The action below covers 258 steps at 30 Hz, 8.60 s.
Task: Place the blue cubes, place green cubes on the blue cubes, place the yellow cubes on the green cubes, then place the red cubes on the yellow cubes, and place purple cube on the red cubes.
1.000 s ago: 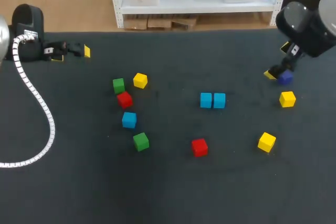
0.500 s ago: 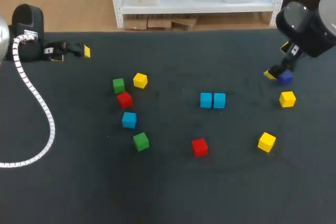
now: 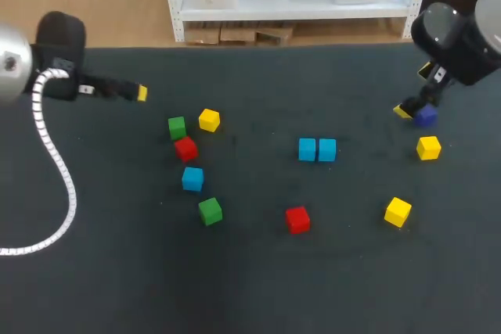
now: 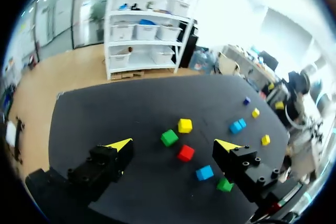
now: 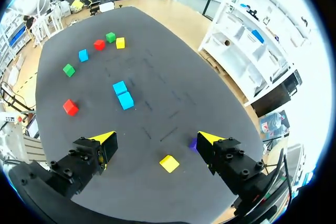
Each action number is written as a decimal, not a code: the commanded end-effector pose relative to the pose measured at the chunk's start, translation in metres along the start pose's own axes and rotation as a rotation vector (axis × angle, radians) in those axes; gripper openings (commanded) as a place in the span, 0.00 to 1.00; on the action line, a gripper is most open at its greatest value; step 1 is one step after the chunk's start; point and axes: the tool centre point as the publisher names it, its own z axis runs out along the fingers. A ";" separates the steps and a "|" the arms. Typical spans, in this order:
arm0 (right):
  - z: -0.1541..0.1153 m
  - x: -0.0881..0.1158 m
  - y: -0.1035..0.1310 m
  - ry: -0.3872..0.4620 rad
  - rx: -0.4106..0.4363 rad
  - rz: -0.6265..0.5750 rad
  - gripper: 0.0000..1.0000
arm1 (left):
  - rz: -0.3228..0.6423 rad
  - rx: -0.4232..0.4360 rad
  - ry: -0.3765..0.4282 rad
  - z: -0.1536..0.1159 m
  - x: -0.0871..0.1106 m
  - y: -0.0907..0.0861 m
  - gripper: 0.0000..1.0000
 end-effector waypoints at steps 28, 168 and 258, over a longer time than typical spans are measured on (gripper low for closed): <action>0.000 0.000 0.000 -0.001 0.003 0.001 1.00 | 0.742 0.160 0.529 0.031 0.030 -0.070 1.00; 0.000 0.000 0.000 -0.001 0.003 0.001 1.00 | 1.161 0.287 0.717 0.184 0.037 -0.165 0.00; 0.000 0.000 0.000 -0.001 0.003 0.001 1.00 | 1.046 0.201 0.730 0.221 0.035 -0.172 0.32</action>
